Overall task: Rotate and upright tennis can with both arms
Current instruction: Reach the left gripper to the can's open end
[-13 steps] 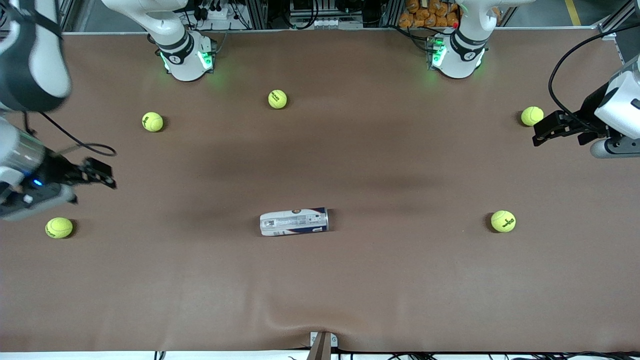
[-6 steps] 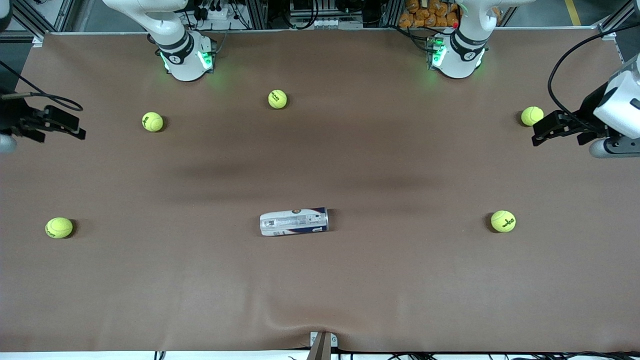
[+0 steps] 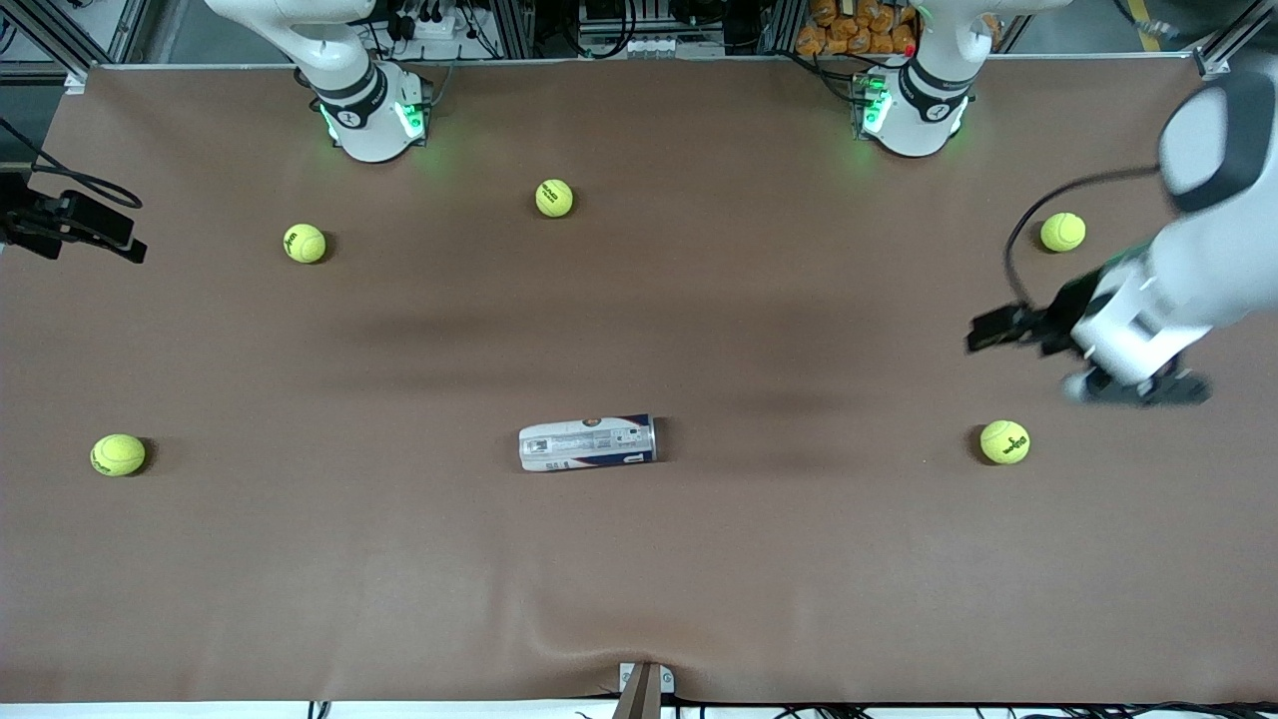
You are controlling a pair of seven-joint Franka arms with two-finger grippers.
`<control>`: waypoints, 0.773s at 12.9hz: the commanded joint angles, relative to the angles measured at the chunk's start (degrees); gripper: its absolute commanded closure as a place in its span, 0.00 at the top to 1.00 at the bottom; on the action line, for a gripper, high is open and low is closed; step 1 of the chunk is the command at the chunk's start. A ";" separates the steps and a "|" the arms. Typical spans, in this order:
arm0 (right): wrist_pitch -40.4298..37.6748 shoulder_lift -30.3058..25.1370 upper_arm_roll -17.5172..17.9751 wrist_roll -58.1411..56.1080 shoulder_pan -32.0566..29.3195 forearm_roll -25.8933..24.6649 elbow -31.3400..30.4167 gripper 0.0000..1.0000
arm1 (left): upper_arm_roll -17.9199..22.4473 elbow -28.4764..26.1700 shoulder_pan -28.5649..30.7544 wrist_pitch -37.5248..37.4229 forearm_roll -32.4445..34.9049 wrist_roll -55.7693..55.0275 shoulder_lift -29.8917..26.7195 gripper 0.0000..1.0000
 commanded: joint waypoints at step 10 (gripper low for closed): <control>-1.07 0.56 0.78 0.46 -2.22 -1.62 1.42 1.00 | -4.25 2.23 -9.25 29.48 -49.01 8.29 29.06 1.00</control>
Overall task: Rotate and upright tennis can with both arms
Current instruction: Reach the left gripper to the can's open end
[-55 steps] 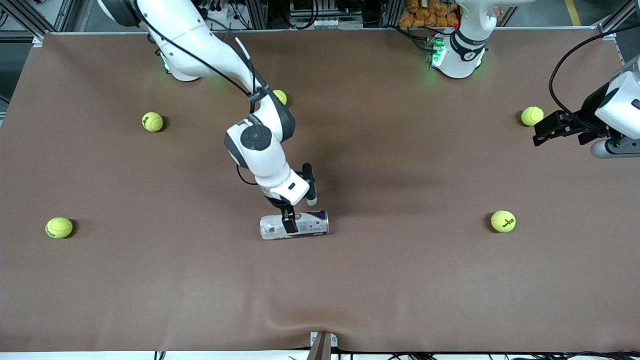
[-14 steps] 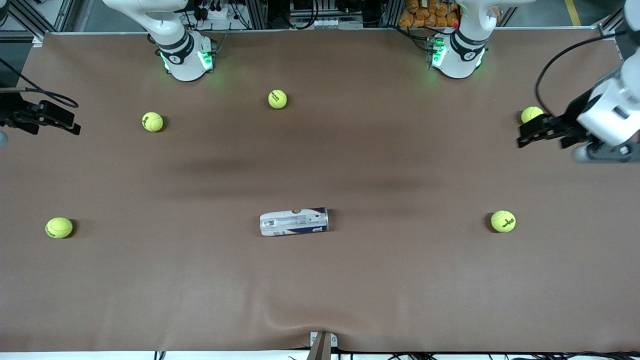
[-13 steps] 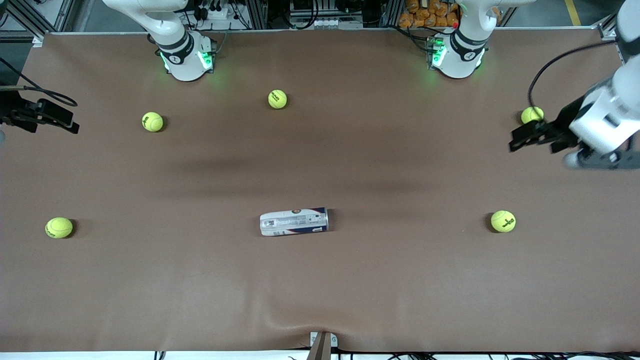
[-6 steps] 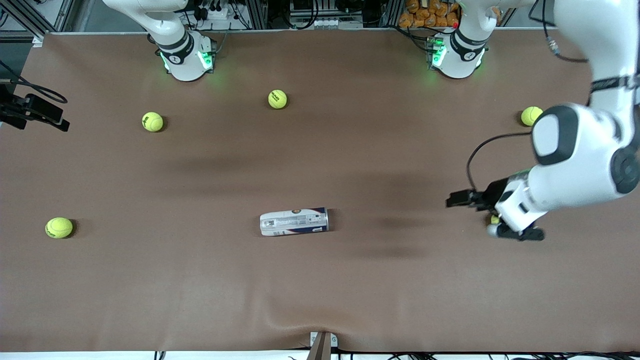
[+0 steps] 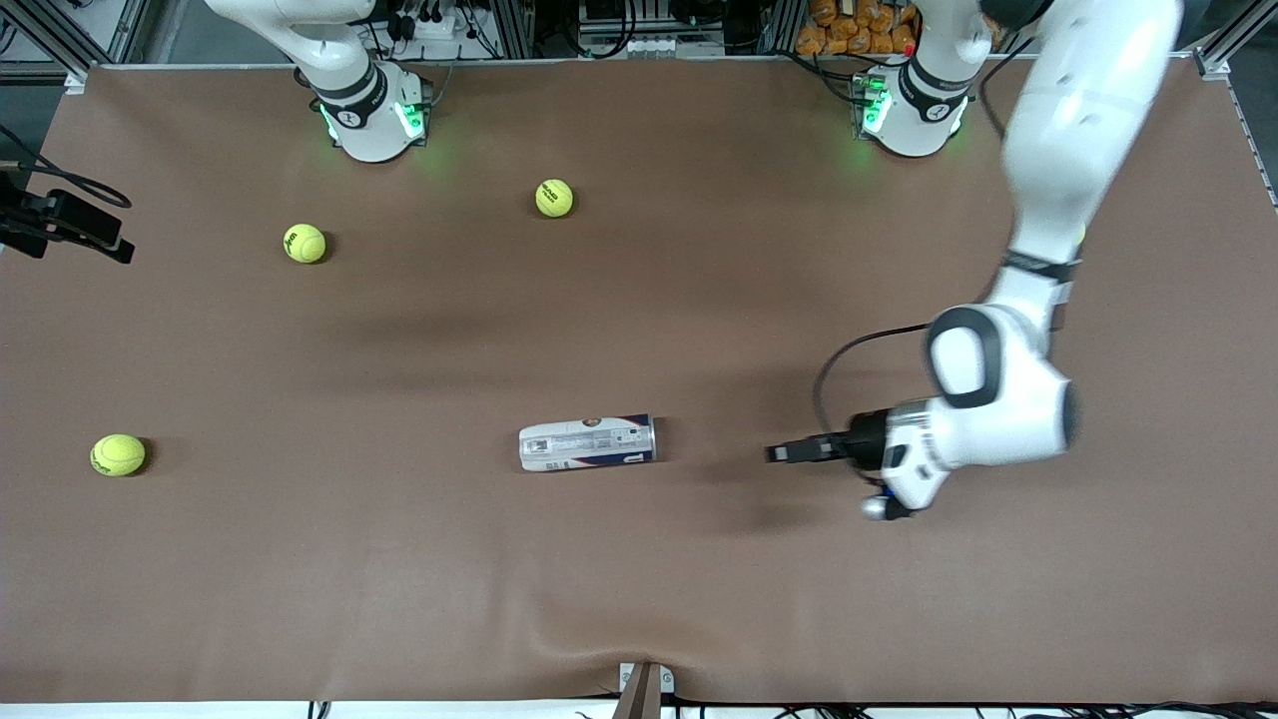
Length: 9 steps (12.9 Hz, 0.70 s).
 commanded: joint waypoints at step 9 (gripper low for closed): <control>-0.78 0.33 0.96 0.41 -2.45 -0.62 1.09 1.00 | 0.00 7.84 -8.48 1.56 -34.75 13.10 13.32 0.89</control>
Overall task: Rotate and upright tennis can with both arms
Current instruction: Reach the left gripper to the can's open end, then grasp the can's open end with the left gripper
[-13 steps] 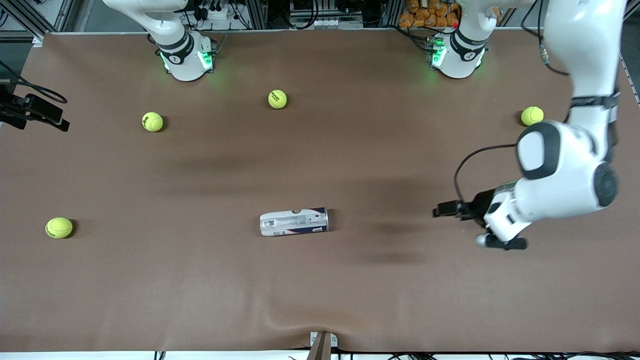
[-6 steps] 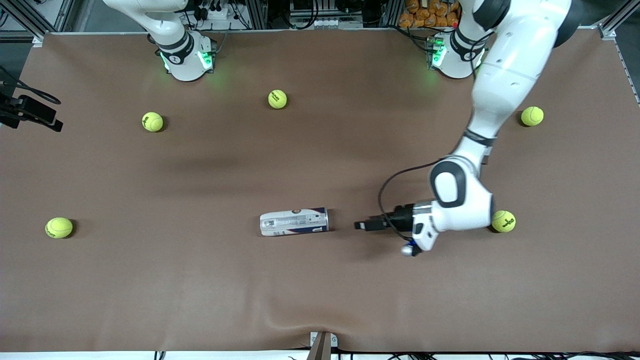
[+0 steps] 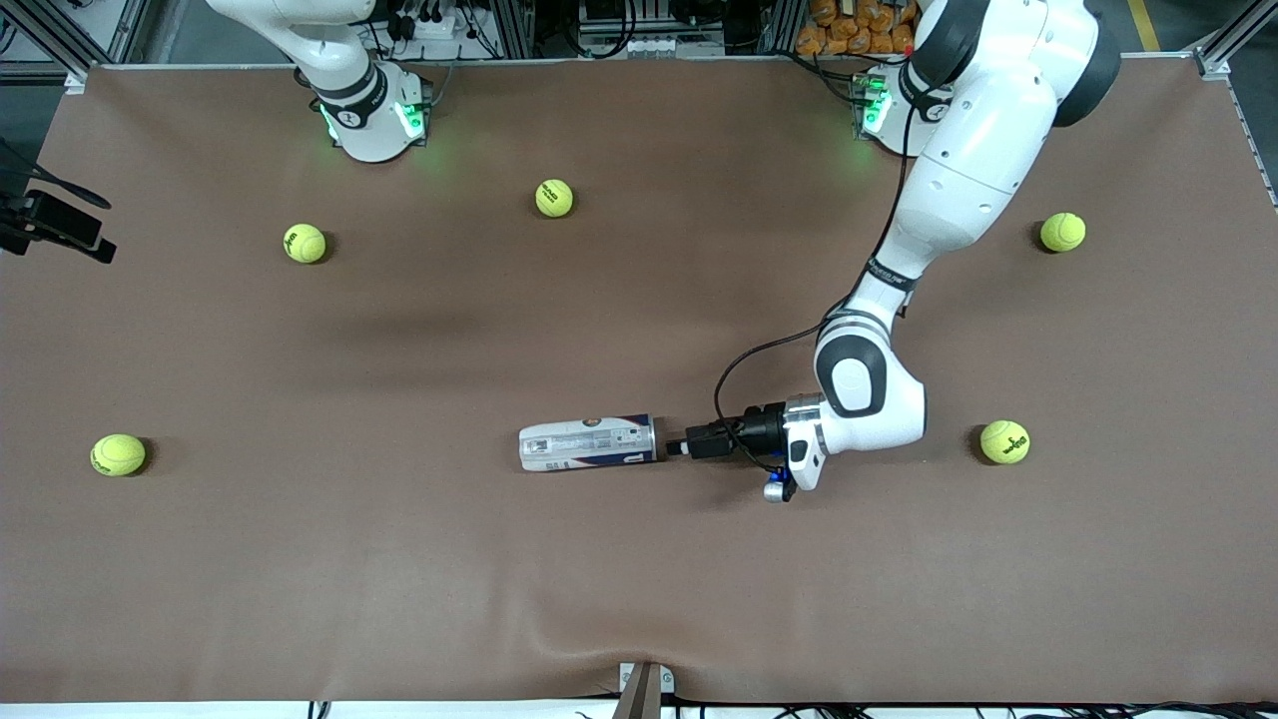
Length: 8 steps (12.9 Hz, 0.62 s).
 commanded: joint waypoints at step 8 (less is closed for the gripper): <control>-0.72 0.41 0.93 0.41 -0.85 -0.56 0.96 1.00 | 0.19 7.90 -4.68 3.71 -5.38 0.99 5.65 0.50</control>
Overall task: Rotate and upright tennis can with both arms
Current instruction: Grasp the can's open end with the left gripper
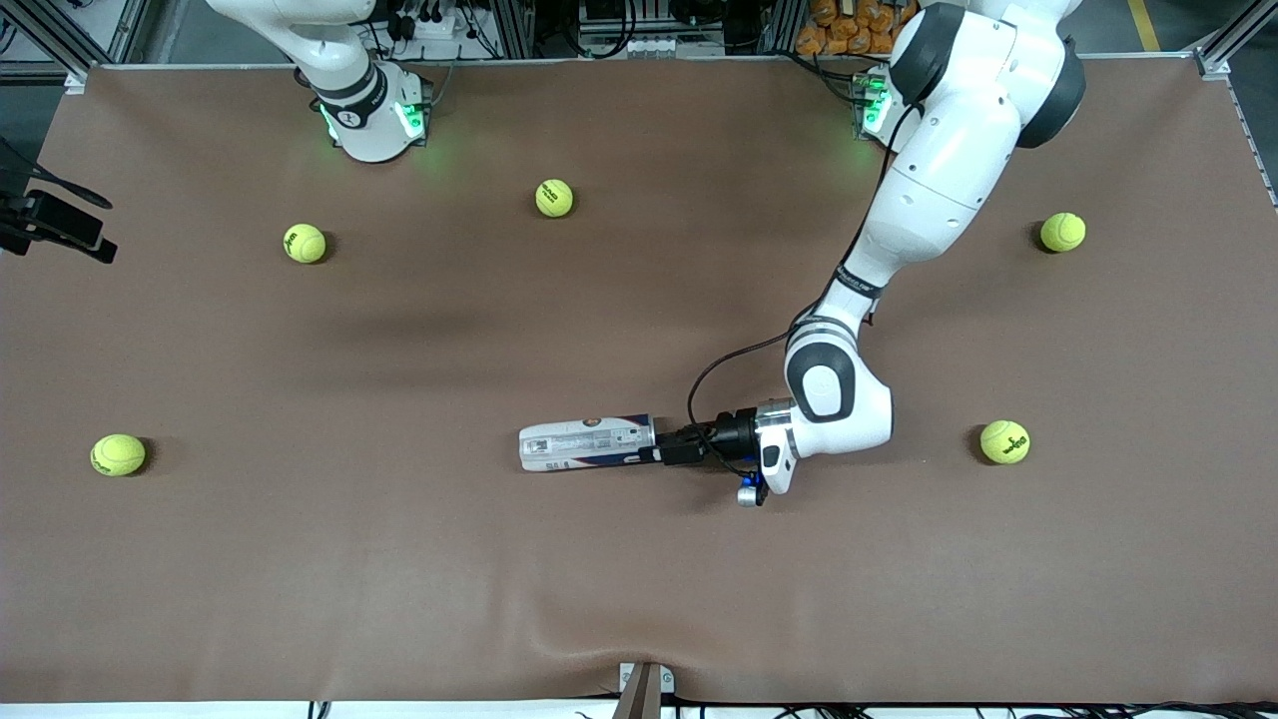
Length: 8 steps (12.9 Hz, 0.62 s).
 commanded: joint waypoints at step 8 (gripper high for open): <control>-0.72 0.59 1.02 0.41 -0.41 -0.48 0.61 1.00 | 2.64 2.56 -2.90 2.37 7.11 -4.07 -5.94 0.00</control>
